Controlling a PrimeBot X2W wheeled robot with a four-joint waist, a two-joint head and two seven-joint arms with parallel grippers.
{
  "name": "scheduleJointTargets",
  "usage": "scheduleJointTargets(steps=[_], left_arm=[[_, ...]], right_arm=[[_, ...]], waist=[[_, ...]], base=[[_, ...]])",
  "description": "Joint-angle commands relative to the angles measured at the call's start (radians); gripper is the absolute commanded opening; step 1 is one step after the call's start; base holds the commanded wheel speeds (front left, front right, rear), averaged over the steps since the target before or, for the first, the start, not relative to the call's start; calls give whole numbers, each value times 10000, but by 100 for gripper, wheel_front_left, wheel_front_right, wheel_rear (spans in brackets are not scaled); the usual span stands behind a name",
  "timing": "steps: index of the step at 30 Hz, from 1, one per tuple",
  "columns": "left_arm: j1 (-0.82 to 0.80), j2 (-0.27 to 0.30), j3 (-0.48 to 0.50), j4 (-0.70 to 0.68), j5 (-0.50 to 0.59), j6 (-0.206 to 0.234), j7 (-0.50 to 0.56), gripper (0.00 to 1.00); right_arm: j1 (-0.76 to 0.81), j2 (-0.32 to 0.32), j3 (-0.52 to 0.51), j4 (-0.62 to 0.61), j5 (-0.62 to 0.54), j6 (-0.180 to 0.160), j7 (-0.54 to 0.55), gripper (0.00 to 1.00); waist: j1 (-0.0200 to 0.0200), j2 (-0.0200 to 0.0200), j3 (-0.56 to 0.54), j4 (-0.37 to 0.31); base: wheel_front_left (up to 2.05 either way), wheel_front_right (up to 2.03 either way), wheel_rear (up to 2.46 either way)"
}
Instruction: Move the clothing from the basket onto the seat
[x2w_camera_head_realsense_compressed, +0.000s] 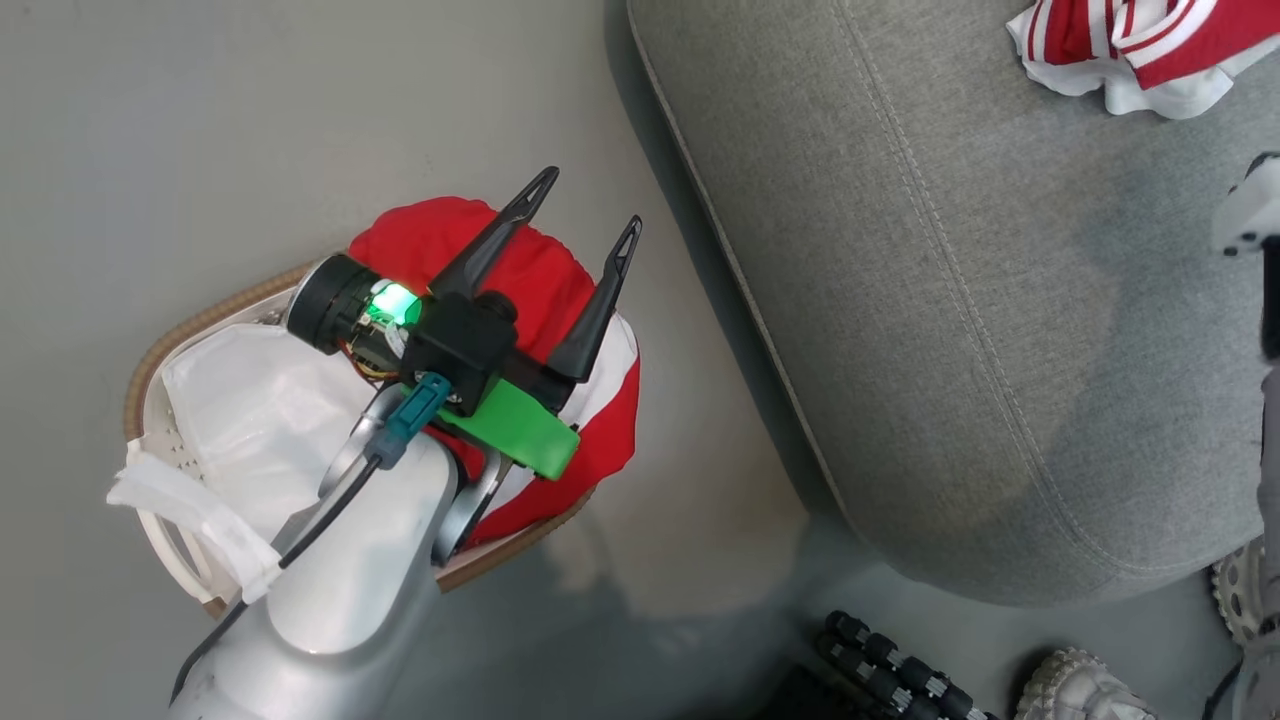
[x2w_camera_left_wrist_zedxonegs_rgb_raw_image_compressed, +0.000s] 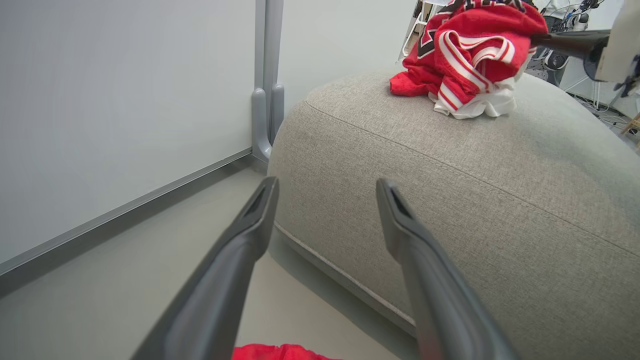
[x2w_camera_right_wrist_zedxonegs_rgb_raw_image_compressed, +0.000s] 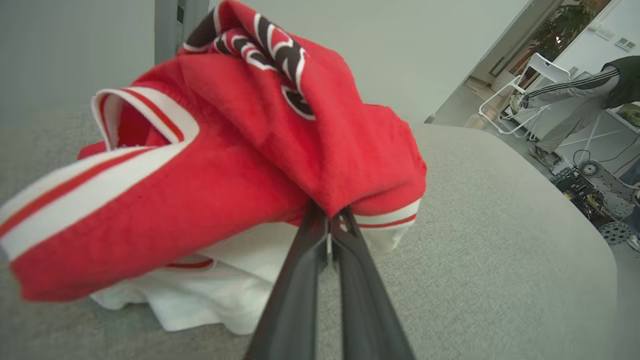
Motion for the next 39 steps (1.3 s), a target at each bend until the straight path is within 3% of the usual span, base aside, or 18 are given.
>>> scheduleJointTargets(steps=[1, 2, 3, 5, 7, 8, 9, 16, 23, 30, 39], left_arm=[[88, -45, 69, 21, -45, -25, -9, 100], [158, -82, 120, 40, -50, -25, -9, 100], [211, -106, 165, 65, -59, -25, -9, 100], [344, -205, 253, 114, -74, -25, -9, 100], [413, -260, 331, 159, -66, -25, -9, 100], [467, -289, 386, 188, -54, -25, -9, 100], [531, -308, 447, 220, -57, -25, -9, 100], [1144, -581, 938, 484, 11, -25, -9, 100], [1951, -799, 1612, 572, 163, -25, -9, 100], [2692, -1049, 2613, 603, 370, -21, -9, 100], [3516, -1249, 4024, 628, 557, 120, -9, 100]], right_arm=[[323, 45, -106, 124, -57, -14, -5, 4], [548, 112, -59, 186, -86, -14, -5, 22], [712, 156, -4, 204, -82, -14, -3, 27], [1045, 258, 132, 235, 31, -14, -5, 27], [1333, 324, 258, 233, 127, -14, -5, 41], [1488, 358, 317, 209, 257, -14, -3, 95], [1600, 377, 361, 190, 343, -14, -5, 100], [2808, 377, 764, -104, 847, -14, -3, 100], [3893, 594, 1017, -1609, 1306, -14, -5, 100], [4471, 1012, 1792, -3191, 1764, -14, -3, 100], [4862, 1335, 2491, -3576, 1951, -14, -4, 100]], waist=[[-1, -1, -241, -66], [-1, -1, -349, -99], [-1, -1, -448, -129], [-1, -1, -695, -179], [-1, -1, -886, -210], [-1, -1, -1005, -218], [-1, -1, -1116, -222], [-1, -1, -2068, -144], [-1, -1, -3031, 55], [-1, -1, -3742, 679], [-1, -1, -4279, 1729]], base=[[0, 0, 0], [0, 0, 0], [0, 0, 0], [0, 0, 0], [0, 0, 0], [0, 0, 0], [0, 0, 0], [0, 0, 0], [0, 0, 0], [0, 0, 0], [0, 0, 0]])
